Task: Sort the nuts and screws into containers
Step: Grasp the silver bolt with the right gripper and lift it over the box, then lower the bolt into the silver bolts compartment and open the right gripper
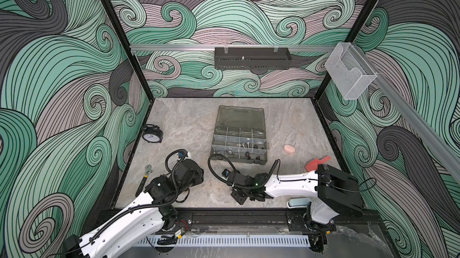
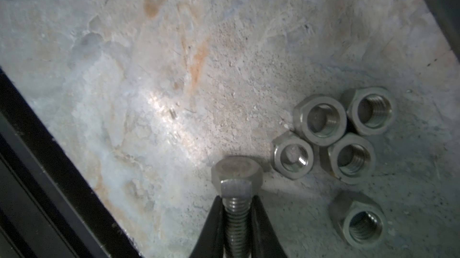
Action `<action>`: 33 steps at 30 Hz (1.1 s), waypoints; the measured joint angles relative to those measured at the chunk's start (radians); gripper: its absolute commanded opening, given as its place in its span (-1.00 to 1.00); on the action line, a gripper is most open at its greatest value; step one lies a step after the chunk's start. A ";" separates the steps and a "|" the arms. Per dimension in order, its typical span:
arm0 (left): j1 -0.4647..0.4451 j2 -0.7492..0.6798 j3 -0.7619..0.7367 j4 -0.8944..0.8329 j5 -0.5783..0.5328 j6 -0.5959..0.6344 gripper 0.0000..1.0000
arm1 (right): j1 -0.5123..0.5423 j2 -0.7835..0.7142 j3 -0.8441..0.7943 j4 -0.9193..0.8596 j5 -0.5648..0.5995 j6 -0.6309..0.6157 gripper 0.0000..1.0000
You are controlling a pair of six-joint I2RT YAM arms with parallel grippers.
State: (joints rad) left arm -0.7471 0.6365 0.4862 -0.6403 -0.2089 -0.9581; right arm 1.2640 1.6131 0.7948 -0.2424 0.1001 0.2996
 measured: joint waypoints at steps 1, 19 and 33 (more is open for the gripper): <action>0.000 0.000 0.000 0.000 0.000 -0.001 -0.15 | 0.000 -0.011 -0.006 -0.001 -0.002 0.004 -0.78; 0.000 0.001 0.000 0.006 0.009 -0.008 -0.15 | -0.407 -0.207 0.159 -0.115 -0.059 -0.175 -0.78; 0.000 0.077 0.000 0.032 0.083 -0.013 -0.15 | -0.614 0.061 0.359 -0.145 -0.082 -0.285 -0.76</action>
State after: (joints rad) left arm -0.7471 0.7139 0.4858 -0.6083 -0.1257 -0.9714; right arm 0.6502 1.6741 1.1538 -0.3870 0.0177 0.0151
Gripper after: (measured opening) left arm 0.426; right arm 0.163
